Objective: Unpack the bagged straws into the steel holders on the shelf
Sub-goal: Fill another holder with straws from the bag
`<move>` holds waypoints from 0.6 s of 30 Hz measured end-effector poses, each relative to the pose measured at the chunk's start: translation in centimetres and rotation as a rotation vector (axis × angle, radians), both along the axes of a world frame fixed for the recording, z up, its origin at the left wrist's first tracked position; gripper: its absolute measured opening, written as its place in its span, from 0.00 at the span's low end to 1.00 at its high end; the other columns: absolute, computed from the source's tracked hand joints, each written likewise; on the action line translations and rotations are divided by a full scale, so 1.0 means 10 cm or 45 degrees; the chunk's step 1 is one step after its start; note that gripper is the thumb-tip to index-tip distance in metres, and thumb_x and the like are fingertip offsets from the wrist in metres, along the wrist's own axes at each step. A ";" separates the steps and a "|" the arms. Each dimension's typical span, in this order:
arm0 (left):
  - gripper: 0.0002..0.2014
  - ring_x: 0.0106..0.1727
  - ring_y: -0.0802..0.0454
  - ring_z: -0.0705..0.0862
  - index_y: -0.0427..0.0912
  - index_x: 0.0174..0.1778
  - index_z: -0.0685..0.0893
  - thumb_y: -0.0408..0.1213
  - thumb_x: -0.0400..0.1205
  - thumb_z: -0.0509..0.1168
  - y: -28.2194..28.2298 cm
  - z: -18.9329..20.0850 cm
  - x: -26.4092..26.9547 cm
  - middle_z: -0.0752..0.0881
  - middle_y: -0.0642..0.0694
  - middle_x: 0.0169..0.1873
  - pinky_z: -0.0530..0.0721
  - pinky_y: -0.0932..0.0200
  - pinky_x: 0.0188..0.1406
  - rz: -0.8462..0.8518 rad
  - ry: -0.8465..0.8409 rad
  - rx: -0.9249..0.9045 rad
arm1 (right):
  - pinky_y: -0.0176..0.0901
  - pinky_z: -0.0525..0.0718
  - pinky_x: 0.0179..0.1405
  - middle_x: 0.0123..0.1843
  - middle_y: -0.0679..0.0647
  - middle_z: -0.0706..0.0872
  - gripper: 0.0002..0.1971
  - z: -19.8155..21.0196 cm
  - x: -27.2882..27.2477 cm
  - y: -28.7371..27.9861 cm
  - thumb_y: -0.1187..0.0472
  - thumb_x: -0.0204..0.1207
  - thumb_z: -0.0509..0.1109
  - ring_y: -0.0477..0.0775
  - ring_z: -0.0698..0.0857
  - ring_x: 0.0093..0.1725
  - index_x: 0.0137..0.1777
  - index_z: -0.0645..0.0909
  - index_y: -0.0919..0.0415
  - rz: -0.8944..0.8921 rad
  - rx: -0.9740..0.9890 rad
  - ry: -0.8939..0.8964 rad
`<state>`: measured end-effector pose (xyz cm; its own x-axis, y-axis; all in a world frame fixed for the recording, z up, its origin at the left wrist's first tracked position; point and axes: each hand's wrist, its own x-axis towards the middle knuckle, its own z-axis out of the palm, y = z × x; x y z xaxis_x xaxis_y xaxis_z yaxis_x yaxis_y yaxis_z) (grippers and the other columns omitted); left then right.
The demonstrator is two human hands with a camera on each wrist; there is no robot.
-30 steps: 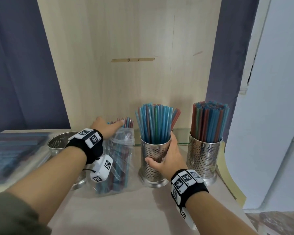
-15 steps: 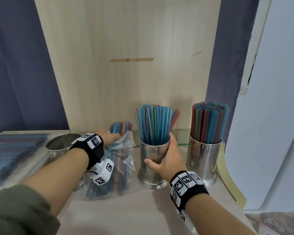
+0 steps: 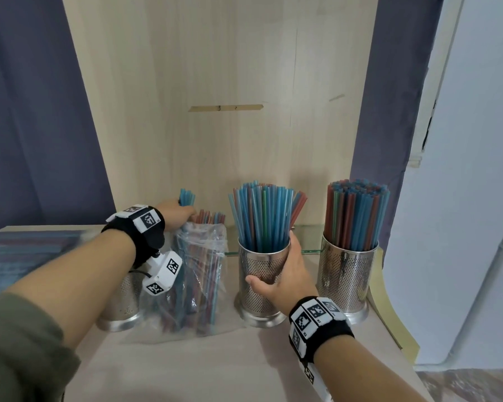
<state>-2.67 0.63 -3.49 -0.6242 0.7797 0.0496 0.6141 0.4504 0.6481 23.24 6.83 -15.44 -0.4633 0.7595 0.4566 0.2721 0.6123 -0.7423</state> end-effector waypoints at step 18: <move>0.14 0.22 0.53 0.77 0.42 0.33 0.71 0.34 0.86 0.57 -0.38 1.36 0.16 0.78 0.54 0.18 0.82 0.50 0.38 -0.122 -0.475 1.457 | 0.33 0.68 0.72 0.80 0.45 0.68 0.62 0.03 0.02 -0.01 0.45 0.60 0.86 0.43 0.70 0.76 0.85 0.44 0.47 0.020 -0.024 -0.012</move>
